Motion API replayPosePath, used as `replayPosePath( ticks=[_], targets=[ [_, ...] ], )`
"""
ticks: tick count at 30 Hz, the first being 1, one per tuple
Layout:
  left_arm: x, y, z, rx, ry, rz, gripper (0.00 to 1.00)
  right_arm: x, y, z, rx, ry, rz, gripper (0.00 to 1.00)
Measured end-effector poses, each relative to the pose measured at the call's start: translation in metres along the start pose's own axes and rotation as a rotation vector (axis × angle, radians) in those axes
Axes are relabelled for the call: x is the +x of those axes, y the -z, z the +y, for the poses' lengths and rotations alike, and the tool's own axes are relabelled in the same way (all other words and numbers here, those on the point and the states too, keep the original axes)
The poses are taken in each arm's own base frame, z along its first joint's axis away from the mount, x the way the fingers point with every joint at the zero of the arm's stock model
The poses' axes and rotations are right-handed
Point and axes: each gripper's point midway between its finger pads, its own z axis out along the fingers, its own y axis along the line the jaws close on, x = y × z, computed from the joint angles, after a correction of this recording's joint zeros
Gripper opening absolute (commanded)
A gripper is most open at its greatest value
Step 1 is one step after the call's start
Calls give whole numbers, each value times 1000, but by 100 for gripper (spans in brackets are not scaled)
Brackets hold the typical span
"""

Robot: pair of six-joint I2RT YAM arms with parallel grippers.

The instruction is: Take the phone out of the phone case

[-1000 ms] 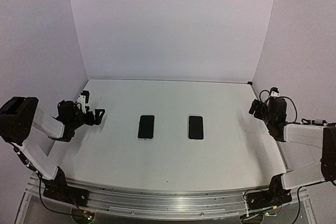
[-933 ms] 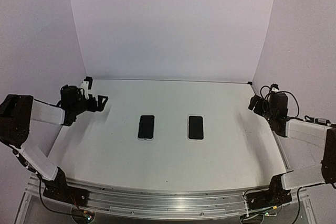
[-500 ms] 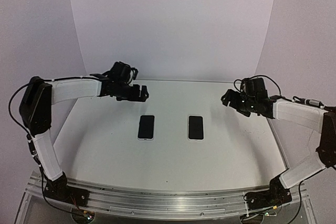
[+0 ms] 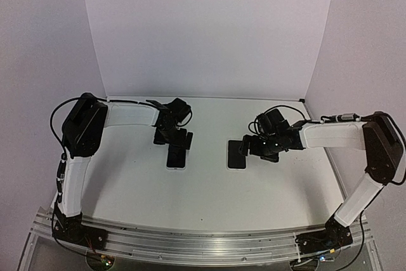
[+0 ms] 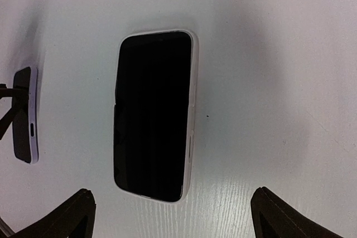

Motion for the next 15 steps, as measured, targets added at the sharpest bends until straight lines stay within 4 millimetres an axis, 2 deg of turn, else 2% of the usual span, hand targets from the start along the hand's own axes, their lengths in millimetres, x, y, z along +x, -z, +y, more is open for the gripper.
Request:
replayPosePath(
  ticks=[9, 11, 15],
  targets=[
    [10, -9, -7, 13, 16, 29, 99, 4, -7, 8, -7, 14, 23, 98],
    [13, -12, -7, 11, 20, 35, 93, 5, -8, 8, -5, 14, 27, 98],
    [13, -14, -7, 7, 31, 29, 70, 5, -8, 9, -6, 16, 28, 98]
  ],
)
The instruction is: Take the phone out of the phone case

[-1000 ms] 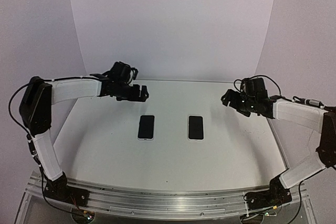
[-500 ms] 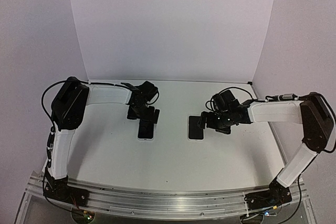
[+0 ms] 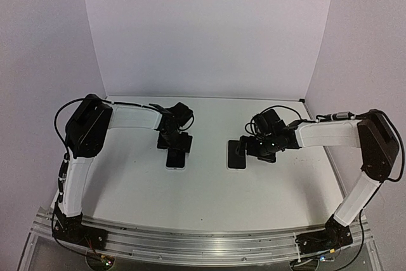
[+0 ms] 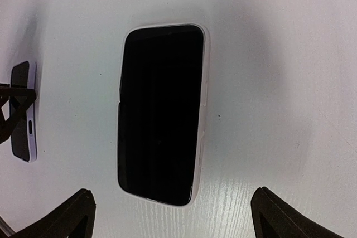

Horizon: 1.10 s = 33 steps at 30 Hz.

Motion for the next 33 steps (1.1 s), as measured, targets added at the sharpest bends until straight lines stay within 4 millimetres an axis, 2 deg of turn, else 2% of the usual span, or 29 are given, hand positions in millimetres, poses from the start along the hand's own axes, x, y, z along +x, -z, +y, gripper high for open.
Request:
replayPosePath(
  ticks=[4, 6, 9, 12, 17, 20, 23, 27, 30, 33],
  targets=[
    [-2, 0, -1, 4, 17, -8, 51, -1, 1, 4, -6, 4, -2, 98],
    [-2, 1, -1, 7, 25, -11, 46, -2, 2, 7, -12, 8, -4, 98],
    [-3, 2, -1, 12, 35, -13, 44, -5, 3, 22, -33, 28, -9, 98],
    [-3, 2, -1, 15, 43, -13, 42, -6, -3, 51, -70, 68, 1, 98],
    [-3, 2, -1, 25, 70, -8, 34, -1, -29, 137, -243, 125, 49, 97],
    [-6, 4, 2, 44, 101, 0, 26, 14, -45, 165, -321, 111, 101, 96],
    [-6, 6, 6, 76, 129, 15, 23, 27, -57, 171, -357, 69, 156, 94],
    [-2, 9, 9, 115, 159, 40, 21, 33, -70, 179, -412, 10, 191, 89],
    [-2, 10, 8, 133, 169, 46, 21, 37, -84, 187, -458, -36, 213, 79],
    [-2, 11, 7, 144, 173, 52, 21, 36, -96, 203, -528, -85, 229, 66]
  ],
)
